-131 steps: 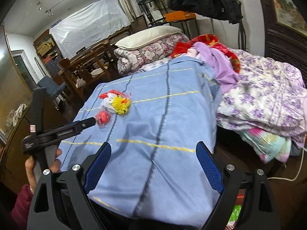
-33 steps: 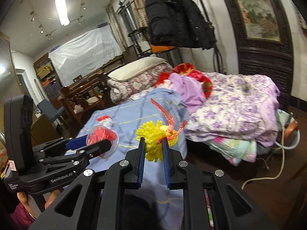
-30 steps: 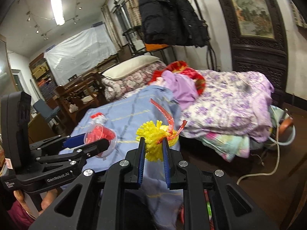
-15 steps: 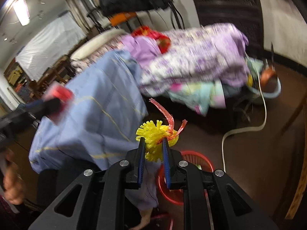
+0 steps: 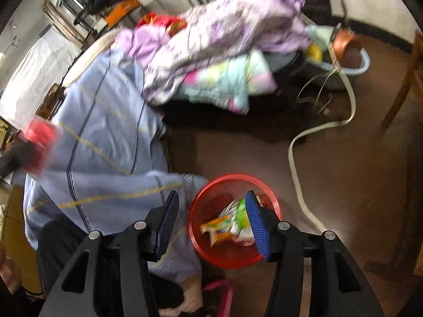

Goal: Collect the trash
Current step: 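Carry the cup and pompom to the red wastebasket and release both, then return both tools over the white plastic bag and red yarn on the blanket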

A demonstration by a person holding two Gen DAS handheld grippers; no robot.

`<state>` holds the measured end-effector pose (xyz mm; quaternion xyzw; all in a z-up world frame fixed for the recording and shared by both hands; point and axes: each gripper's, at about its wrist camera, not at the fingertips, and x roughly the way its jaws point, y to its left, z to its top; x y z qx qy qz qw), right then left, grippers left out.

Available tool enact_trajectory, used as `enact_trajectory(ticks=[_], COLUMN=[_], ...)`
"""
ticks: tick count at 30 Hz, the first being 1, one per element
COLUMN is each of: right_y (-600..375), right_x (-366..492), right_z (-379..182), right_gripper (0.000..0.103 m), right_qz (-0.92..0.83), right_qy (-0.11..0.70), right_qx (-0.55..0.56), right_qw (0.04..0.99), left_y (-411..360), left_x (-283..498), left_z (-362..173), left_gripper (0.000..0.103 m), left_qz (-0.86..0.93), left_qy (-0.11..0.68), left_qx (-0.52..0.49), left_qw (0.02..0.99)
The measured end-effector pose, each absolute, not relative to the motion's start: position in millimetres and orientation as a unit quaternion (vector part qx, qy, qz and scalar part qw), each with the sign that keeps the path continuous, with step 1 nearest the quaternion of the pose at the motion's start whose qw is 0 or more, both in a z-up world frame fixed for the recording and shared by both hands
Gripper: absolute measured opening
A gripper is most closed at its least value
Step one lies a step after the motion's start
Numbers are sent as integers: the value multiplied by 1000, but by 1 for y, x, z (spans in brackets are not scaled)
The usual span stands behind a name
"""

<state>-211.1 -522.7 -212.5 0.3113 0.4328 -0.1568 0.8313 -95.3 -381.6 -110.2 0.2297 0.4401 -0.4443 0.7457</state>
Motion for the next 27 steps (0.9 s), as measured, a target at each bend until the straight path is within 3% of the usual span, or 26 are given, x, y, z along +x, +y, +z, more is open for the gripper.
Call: enact_trajectory(ticks=[8,10,13,27], right_y=[-548,-549,-547,-506], right_x=[-225,-224,-222,-202], right_z=[-187,-187,-182,-130], right_gripper=[52,52,52,52], right_qz=[-178,-175,-169,-132], right_qy=[393,392,392,375], right_qx=[308,313,312,266], right_qw=[848,848,849,878], left_y=[-406,-404,-399,-346], left_x=[-99,-97,-92,-70], left_z=[-131,-129,-123,-82], left_gripper=[52,65,73,74], left_qz=[-466,-463,-458,-424], left_qy=[469,467,461,434], left_qx=[237,234,226,180], left_qw=[712,716,726,774])
